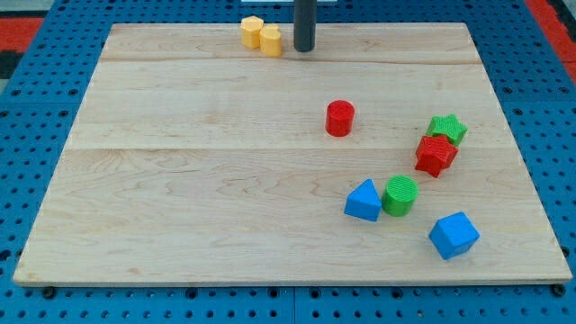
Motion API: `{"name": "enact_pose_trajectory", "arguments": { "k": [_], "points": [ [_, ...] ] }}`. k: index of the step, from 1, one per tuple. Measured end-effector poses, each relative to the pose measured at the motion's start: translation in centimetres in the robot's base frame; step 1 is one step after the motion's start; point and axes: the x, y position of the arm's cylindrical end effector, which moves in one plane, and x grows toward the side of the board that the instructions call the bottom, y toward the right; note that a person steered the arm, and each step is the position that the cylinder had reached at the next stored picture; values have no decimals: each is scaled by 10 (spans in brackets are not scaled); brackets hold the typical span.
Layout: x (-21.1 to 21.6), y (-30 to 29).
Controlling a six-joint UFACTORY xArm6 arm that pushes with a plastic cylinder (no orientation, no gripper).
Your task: Separate the green star from the red star
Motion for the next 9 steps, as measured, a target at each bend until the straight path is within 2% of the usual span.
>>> {"name": "enact_pose_trajectory", "arguments": {
  "k": [1, 2, 3, 4, 6, 7, 8, 9],
  "points": [
    [51, 70],
    [61, 142],
    [80, 179],
    [143, 181],
    [158, 228],
    [198, 217],
    [177, 140],
    [143, 106]
  ]
}}
